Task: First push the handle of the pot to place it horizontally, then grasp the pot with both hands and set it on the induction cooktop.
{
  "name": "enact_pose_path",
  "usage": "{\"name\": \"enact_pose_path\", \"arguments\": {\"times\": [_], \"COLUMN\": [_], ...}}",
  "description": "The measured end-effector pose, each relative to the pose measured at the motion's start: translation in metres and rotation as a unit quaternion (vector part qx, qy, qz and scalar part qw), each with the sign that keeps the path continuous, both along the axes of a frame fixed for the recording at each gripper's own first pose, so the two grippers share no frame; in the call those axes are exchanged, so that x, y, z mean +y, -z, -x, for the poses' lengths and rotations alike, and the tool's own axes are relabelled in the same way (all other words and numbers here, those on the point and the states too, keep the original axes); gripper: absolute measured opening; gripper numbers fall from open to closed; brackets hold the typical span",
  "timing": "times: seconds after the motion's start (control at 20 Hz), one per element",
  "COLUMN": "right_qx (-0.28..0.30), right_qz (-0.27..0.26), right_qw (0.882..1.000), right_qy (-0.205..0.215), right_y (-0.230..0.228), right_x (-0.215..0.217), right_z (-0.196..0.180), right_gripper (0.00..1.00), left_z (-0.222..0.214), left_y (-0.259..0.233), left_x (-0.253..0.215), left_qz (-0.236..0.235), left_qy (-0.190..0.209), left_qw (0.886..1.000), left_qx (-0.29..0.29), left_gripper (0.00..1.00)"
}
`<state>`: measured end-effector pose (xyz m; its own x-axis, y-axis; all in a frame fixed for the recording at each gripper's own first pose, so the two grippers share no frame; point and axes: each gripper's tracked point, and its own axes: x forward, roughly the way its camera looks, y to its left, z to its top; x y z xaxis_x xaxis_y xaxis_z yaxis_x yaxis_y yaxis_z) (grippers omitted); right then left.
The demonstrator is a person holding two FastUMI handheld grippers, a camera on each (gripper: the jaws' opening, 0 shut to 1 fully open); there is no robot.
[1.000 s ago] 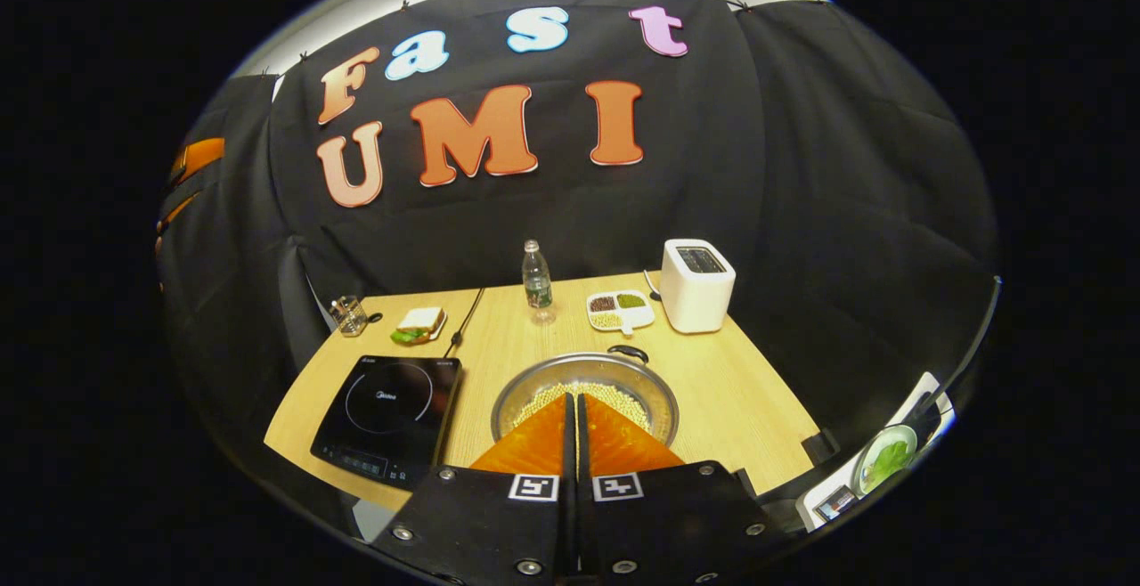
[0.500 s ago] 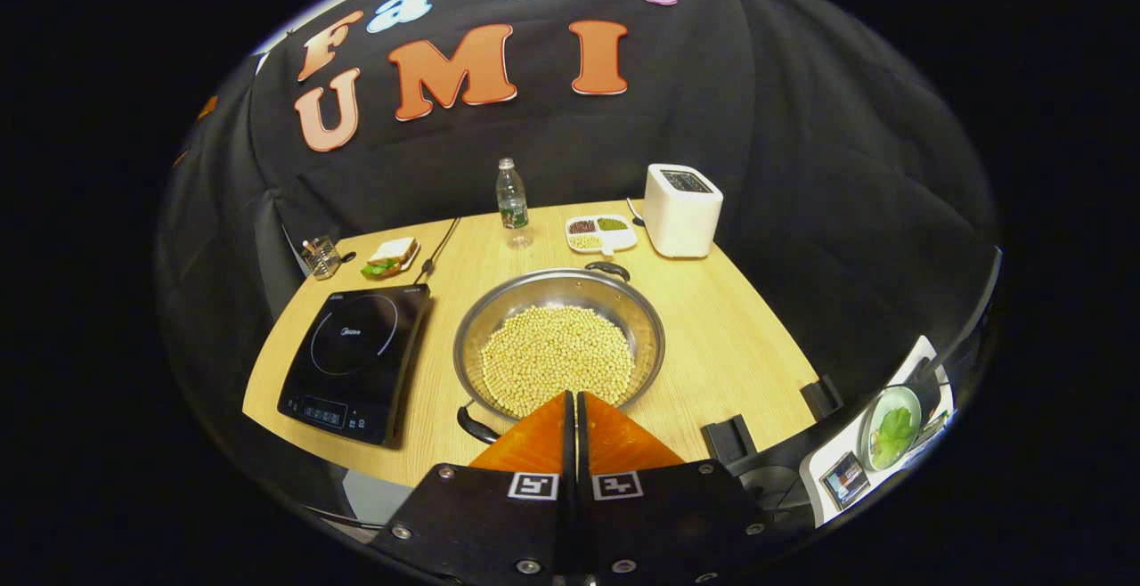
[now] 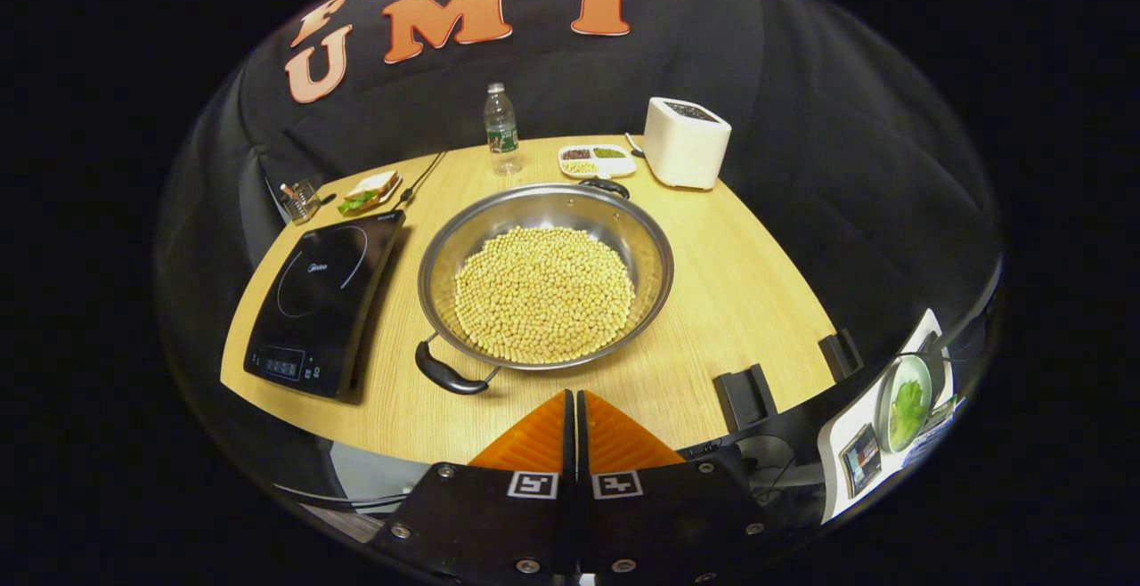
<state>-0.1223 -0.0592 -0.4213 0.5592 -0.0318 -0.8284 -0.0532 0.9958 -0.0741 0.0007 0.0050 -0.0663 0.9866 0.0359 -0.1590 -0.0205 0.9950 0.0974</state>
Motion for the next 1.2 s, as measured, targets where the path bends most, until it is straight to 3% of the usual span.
{"name": "enact_pose_path", "arguments": {"times": [0.55,1.2], "right_qx": [0.046,0.046], "right_qz": [-0.002,0.029], "right_qw": [0.999,0.996], "right_qy": [-0.022,-0.077], "right_y": [0.051,0.06], "right_x": [0.031,0.071], "right_z": [-0.006,-0.03], "right_gripper": [0.0,0.0], "left_z": [-0.008,-0.021], "left_y": [0.006,0.003], "left_x": [0.017,0.048], "left_qz": [-0.008,0.015], "left_qy": [-0.016,-0.035], "left_qw": [1.0,0.999], "left_qx": [0.01,0.003], "left_gripper": [0.97,0.98]}}
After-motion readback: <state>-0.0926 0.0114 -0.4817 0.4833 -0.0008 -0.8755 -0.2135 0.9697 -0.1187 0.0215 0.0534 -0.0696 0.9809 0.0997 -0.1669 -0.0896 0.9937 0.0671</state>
